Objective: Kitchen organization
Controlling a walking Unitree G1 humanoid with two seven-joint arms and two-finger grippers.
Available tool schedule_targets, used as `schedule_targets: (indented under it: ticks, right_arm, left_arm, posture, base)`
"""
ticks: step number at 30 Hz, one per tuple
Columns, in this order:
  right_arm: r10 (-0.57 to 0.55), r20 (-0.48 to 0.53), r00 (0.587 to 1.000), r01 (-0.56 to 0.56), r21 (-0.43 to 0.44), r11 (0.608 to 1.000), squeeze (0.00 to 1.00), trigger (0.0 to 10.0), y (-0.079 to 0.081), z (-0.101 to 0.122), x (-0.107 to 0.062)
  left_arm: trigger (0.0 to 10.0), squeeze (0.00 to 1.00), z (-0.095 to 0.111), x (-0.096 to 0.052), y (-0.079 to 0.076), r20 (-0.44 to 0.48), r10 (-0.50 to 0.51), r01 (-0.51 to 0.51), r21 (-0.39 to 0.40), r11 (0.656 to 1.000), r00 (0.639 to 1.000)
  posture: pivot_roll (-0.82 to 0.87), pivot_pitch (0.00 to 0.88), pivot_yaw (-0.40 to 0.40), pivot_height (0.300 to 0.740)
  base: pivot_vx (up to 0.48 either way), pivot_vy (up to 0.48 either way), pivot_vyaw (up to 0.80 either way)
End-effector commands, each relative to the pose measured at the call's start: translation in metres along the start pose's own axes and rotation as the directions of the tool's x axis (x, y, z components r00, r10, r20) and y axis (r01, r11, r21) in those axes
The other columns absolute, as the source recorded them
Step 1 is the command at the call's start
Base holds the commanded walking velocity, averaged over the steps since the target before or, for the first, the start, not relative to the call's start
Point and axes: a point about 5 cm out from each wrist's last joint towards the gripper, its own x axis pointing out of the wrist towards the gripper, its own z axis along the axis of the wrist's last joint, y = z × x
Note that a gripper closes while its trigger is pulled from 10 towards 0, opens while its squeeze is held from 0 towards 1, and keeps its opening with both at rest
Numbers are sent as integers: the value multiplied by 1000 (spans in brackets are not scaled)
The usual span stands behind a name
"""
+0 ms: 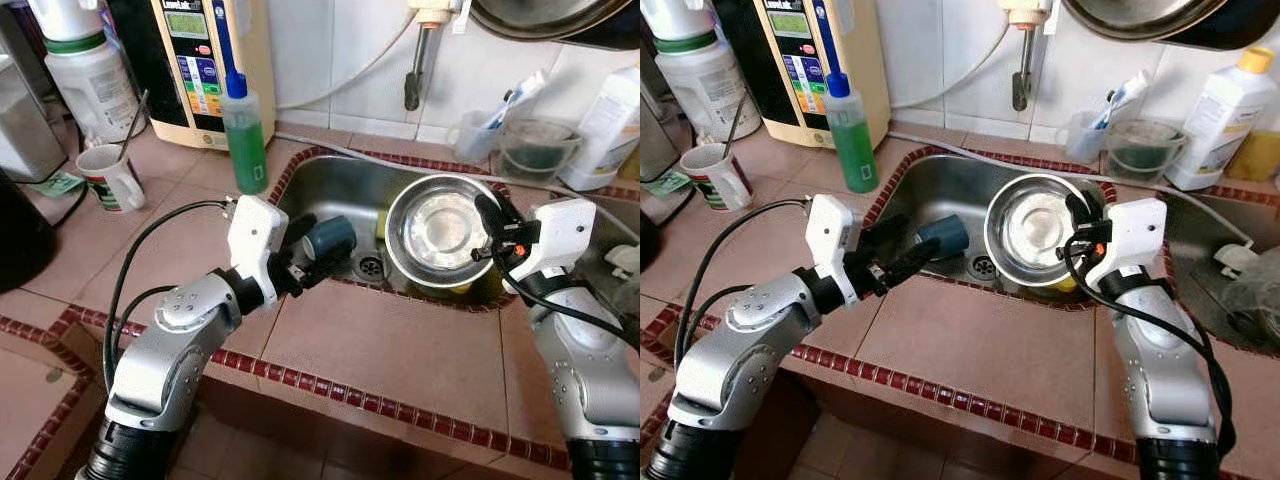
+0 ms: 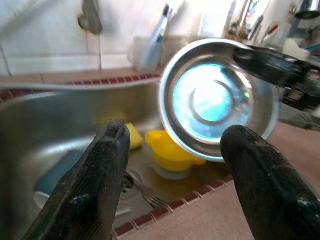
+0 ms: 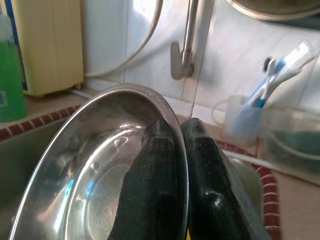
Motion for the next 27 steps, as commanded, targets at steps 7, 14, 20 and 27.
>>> schedule_targets:
  ticks: [7, 14, 20, 27]
  right_arm:
    - [41, 25, 999, -41, -15, 999, 0, 10000, -9, 9, 21]
    - [77, -2, 997, -76, 47, 996, 0, 10000, -10, 6, 43]
    - [91, -52, 995, -81, 176, 981, 0, 10000, -9, -4, 55]
    - [153, -20, 988, -140, 308, 941, 1000, 10000, -7, -7, 59]
  left_arm:
    - [10000, 0, 8, 4, -4, -14, -40, 40, -5, 999, 999]
    - [10000, 0, 9, 12, -9, -34, -84, 84, 25, 996, 996]
    - [10000, 0, 10, 15, -14, -35, -103, 104, 32, 994, 994]
    - [10000, 0, 10, 11, -17, -33, -96, 97, 16, 995, 995]
  posture:
    - [-121, 277, 58, 740]
    - [-114, 306, 57, 740]
    - [-103, 304, 52, 740]
    - [-90, 305, 40, 740]
  base:
    - [0, 0, 0]
    - [0, 0, 0]
    - [0, 0, 0]
    - [0, 0, 0]
